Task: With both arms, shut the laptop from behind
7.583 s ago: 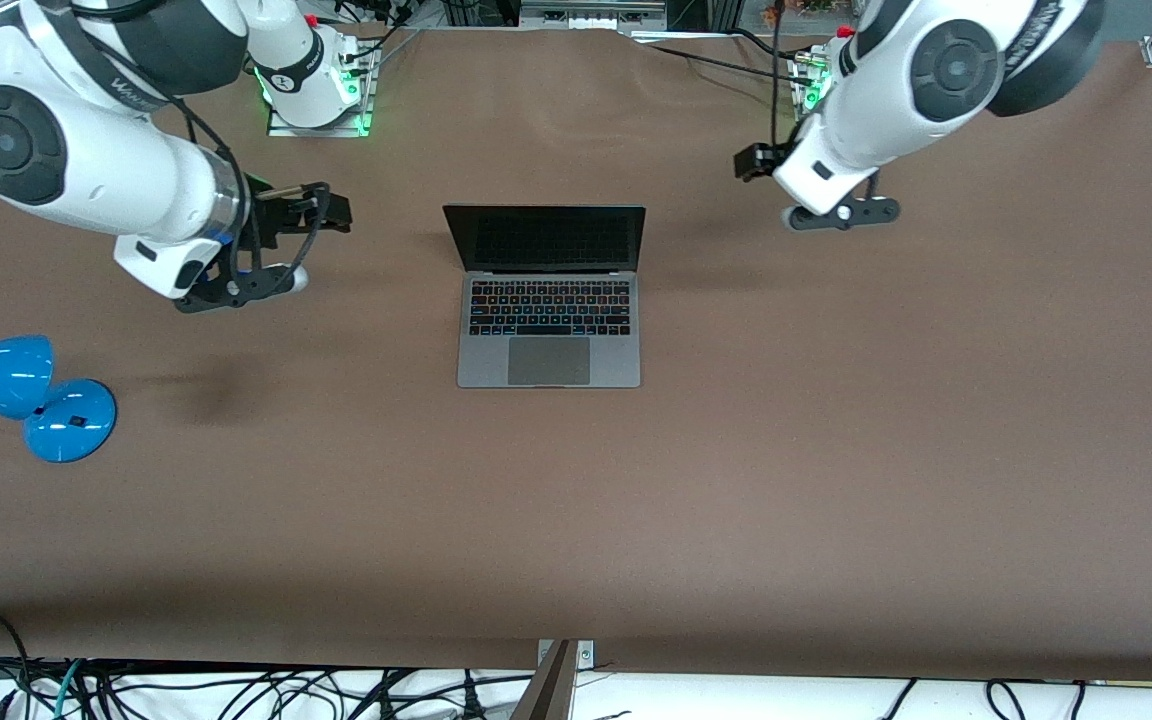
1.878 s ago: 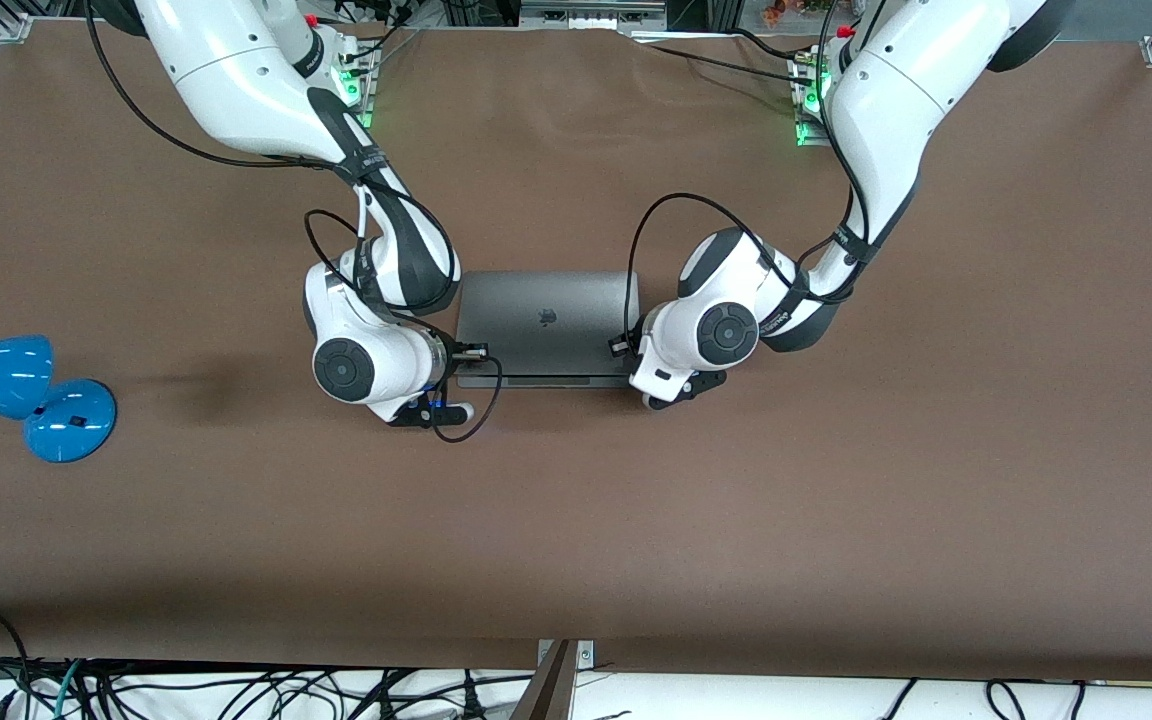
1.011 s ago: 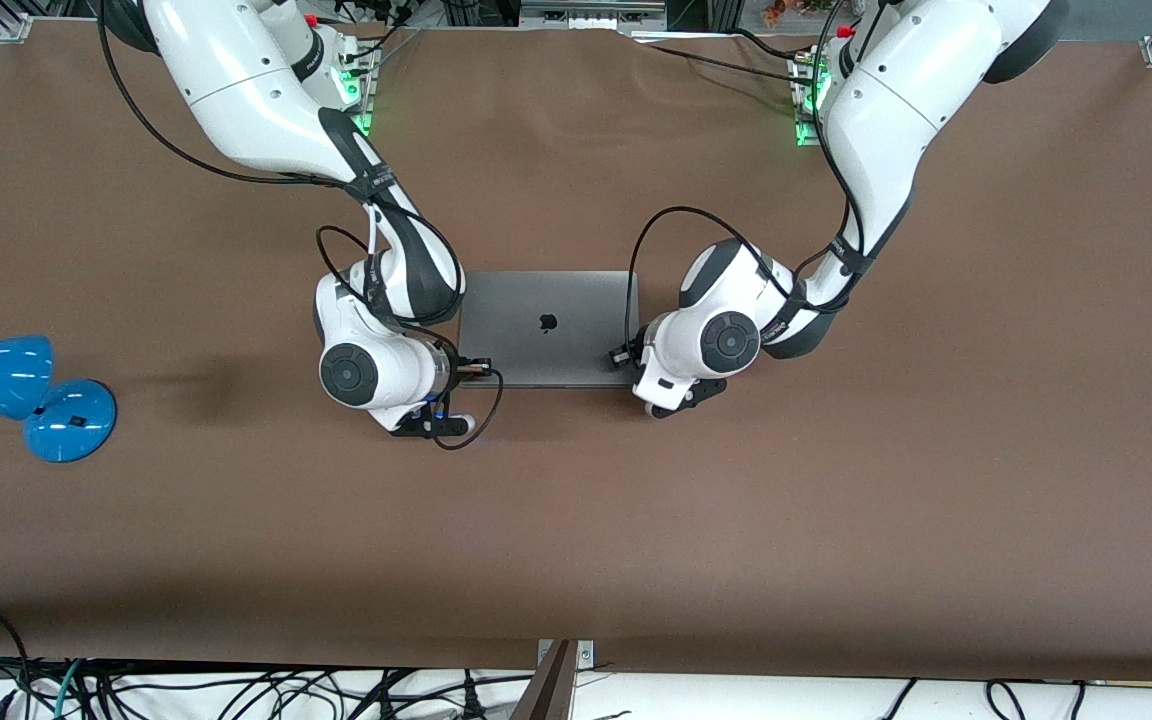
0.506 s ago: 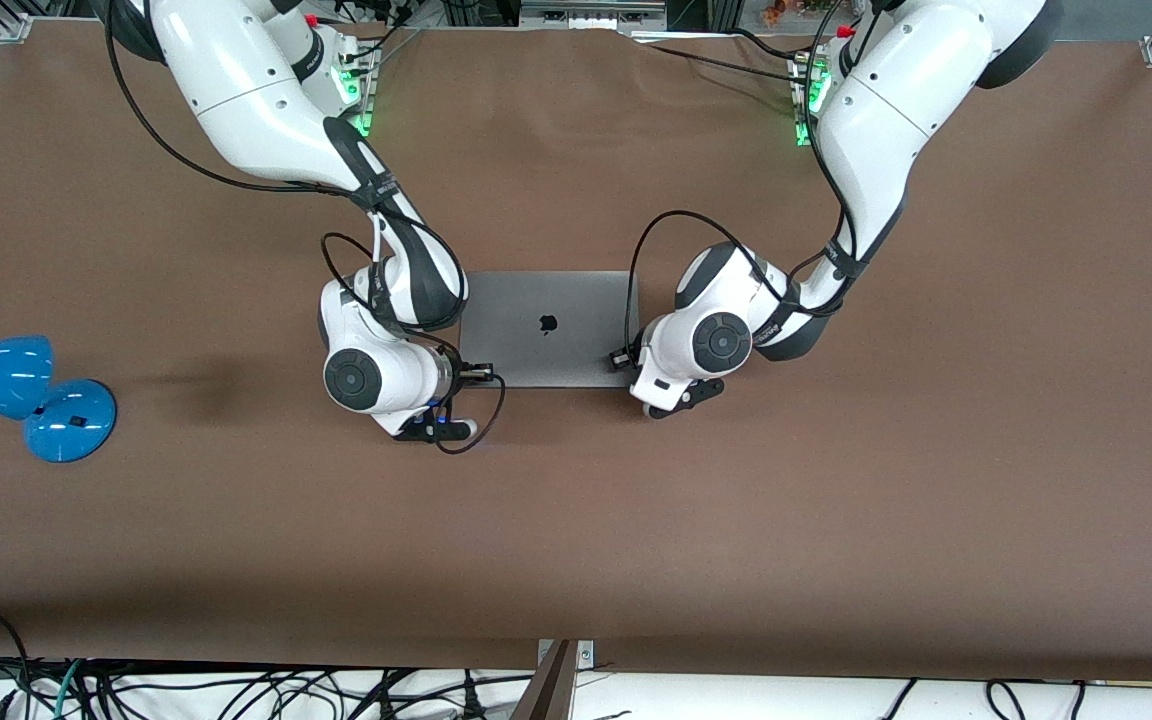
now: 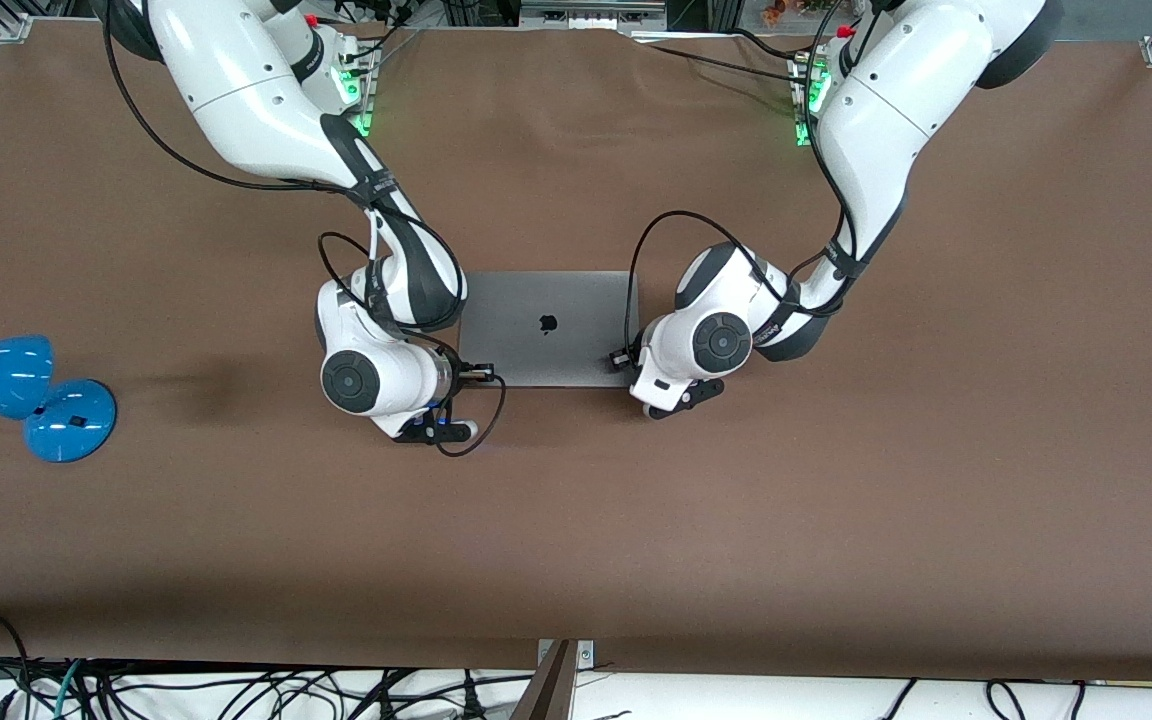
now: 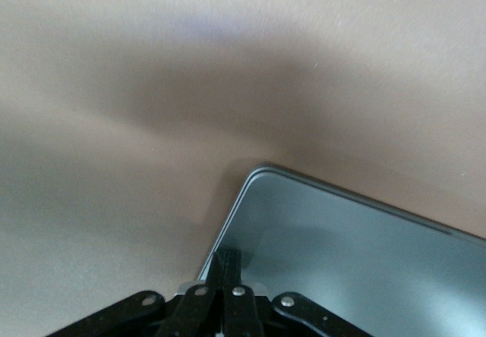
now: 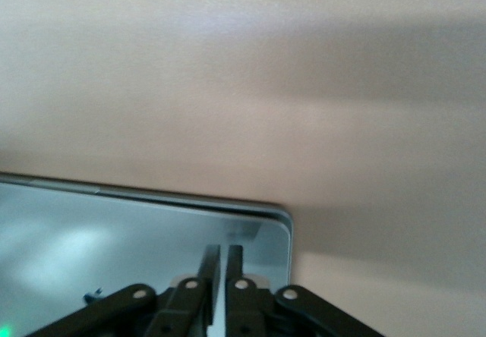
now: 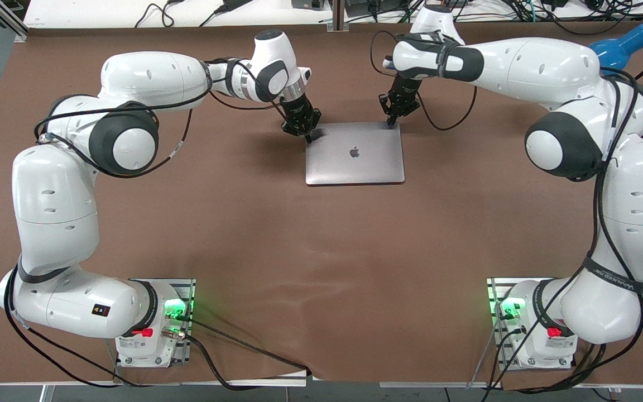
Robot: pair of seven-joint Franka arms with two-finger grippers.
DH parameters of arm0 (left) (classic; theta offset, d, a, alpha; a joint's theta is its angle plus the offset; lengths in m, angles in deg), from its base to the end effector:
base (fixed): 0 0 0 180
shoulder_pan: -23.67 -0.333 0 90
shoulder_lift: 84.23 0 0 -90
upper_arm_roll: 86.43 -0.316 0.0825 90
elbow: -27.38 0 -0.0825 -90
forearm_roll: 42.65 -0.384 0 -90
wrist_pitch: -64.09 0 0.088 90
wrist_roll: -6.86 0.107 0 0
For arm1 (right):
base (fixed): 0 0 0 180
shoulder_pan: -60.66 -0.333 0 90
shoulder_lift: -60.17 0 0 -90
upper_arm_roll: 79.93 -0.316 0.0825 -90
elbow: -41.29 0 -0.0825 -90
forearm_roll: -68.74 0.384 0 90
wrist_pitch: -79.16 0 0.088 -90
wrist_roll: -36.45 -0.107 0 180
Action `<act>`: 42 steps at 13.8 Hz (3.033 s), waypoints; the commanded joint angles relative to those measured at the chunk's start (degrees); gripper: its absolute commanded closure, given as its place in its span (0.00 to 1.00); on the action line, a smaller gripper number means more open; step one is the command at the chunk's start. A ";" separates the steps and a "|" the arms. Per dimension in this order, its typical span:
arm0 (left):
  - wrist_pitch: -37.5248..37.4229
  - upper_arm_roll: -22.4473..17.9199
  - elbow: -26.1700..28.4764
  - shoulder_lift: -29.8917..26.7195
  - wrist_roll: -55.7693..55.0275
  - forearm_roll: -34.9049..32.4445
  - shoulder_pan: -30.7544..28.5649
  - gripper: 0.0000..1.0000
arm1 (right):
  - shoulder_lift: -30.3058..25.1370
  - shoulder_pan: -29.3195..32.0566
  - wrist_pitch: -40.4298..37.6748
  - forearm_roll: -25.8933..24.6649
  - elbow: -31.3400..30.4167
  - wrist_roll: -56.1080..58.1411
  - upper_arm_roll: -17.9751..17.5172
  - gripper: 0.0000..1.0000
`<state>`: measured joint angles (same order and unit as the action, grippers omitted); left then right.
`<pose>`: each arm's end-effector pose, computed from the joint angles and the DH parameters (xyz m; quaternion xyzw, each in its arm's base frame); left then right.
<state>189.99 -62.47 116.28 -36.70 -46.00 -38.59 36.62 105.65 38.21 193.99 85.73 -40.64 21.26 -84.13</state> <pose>0.5732 -0.3840 0.1818 0.9589 0.2091 -0.1714 0.0863 0.6244 0.3231 0.2085 -0.9822 -0.0140 0.1556 0.1047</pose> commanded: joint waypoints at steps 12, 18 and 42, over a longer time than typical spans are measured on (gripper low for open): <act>-21.99 0.12 9.89 -30.99 14.45 -5.03 -9.96 0.00 | -22.53 12.33 -16.55 -12.58 -0.51 0.42 -0.19 0.00; -30.35 0.12 9.89 -40.30 24.54 -4.15 -16.02 0.00 | -32.73 16.73 -22.28 -20.33 -0.42 0.59 -0.11 0.00; -40.73 -23.87 9.19 -51.22 51.02 -3.45 -8.12 0.00 | -40.65 24.03 -28.17 -19.46 -6.83 7.28 0.69 0.00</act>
<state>149.55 -85.42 124.74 -86.63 3.73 -42.64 28.08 66.76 61.82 164.90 66.49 -45.30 27.97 -83.10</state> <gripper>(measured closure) 0.000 0.000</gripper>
